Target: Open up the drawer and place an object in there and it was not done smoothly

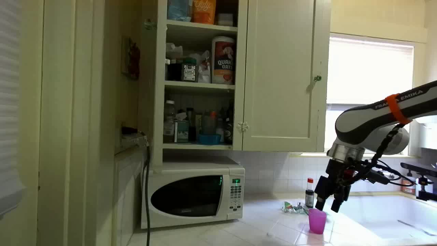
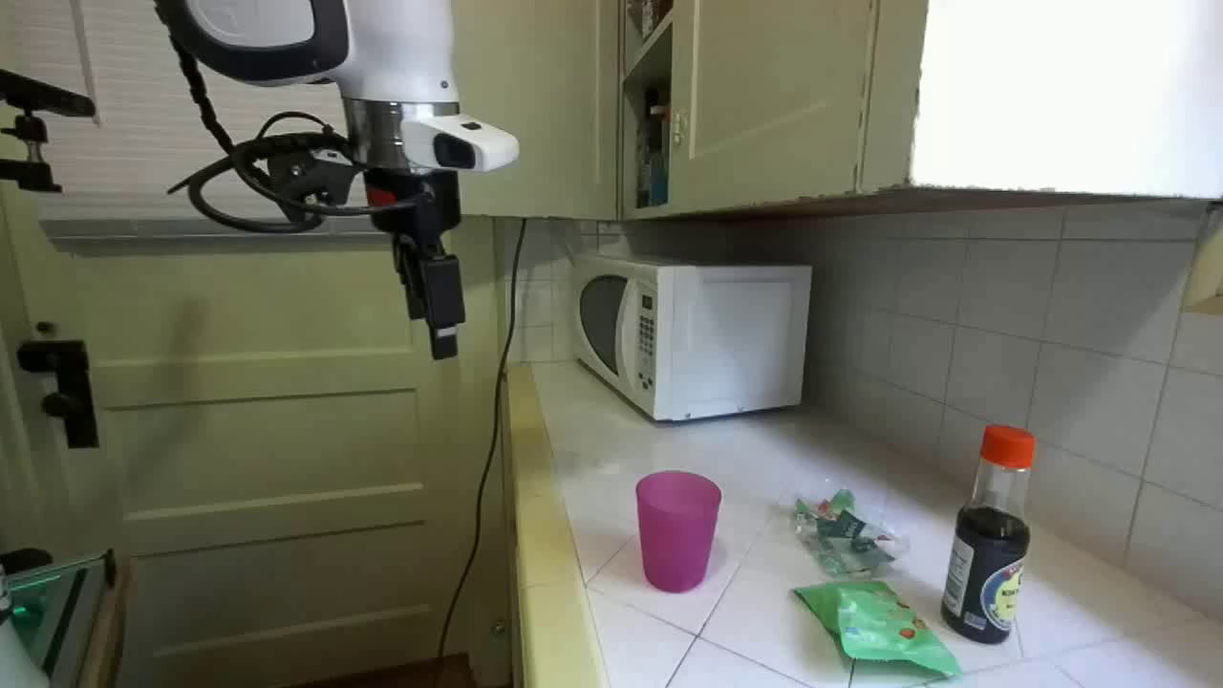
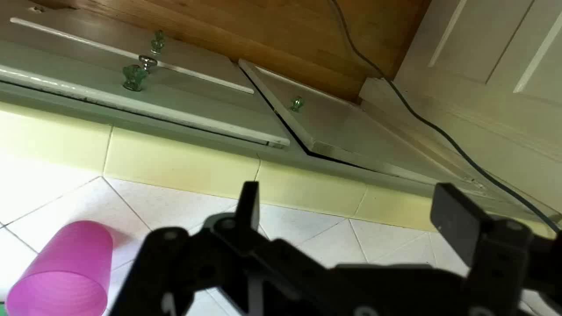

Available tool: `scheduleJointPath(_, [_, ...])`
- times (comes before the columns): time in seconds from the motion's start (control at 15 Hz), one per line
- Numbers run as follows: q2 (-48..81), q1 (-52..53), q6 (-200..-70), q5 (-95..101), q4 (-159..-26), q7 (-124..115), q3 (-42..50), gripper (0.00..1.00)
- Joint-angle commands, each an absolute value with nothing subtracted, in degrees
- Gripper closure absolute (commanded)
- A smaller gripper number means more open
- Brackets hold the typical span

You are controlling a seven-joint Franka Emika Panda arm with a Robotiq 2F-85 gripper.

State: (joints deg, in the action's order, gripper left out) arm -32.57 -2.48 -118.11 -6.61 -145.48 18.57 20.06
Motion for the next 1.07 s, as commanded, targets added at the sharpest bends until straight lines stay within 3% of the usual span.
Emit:
scheduleJointPath(0.0, [-32.2, -4.1, -117.9, -7.6, -145.4, 19.4, 18.6, 0.0])
scheduleJointPath(1.0, [-32.5, -3.9, -121.0, -11.8, -145.2, 20.0, 19.6, 0.0])
